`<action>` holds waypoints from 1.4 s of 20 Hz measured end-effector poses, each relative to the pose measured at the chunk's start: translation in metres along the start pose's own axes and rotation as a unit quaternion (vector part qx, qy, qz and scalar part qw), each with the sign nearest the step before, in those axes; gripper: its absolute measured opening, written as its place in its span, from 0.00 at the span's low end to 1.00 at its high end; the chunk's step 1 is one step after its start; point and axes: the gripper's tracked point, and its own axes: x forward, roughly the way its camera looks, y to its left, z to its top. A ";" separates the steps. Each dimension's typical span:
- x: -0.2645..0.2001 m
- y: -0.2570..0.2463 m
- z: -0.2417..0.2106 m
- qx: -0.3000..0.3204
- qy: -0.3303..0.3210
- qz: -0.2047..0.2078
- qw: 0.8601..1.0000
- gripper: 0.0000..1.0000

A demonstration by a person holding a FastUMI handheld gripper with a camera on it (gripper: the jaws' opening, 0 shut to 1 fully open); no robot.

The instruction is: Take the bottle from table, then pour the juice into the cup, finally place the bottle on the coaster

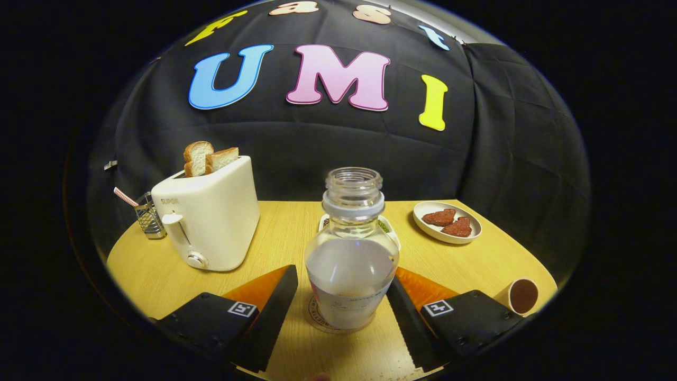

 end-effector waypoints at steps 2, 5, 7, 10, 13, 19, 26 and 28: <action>-0.008 -0.001 0.005 -0.001 -0.003 0.000 1.000 0.98; -0.022 -0.004 0.007 -0.002 -0.007 -0.004 1.000 0.98; -0.034 -0.003 0.007 -0.002 -0.005 -0.003 1.000 0.98; -0.053 -0.008 0.009 0.000 -0.010 -0.011 1.000 0.98; -0.061 -0.009 0.002 0.011 0.005 -0.014 1.000 0.98; -0.107 -0.020 0.018 0.001 -0.011 -0.020 1.000 0.98; -0.201 -0.005 0.069 -0.001 -0.078 0.038 0.996 0.97; -0.223 0.002 0.076 0.004 -0.083 0.062 0.995 0.97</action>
